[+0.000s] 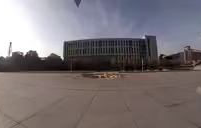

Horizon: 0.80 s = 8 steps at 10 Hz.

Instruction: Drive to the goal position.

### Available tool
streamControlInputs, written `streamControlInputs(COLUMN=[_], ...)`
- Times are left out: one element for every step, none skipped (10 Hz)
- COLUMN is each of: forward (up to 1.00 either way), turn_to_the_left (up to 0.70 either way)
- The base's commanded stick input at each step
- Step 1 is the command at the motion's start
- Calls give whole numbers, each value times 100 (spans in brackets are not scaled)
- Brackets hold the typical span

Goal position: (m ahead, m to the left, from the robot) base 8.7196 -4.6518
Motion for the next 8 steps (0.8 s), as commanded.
streamControlInputs(forward=[70, 70, 70, 70, 70, 70, 70, 70], turn_to_the_left=[0, 0, 0, 0, 0, 0, 0, 0])
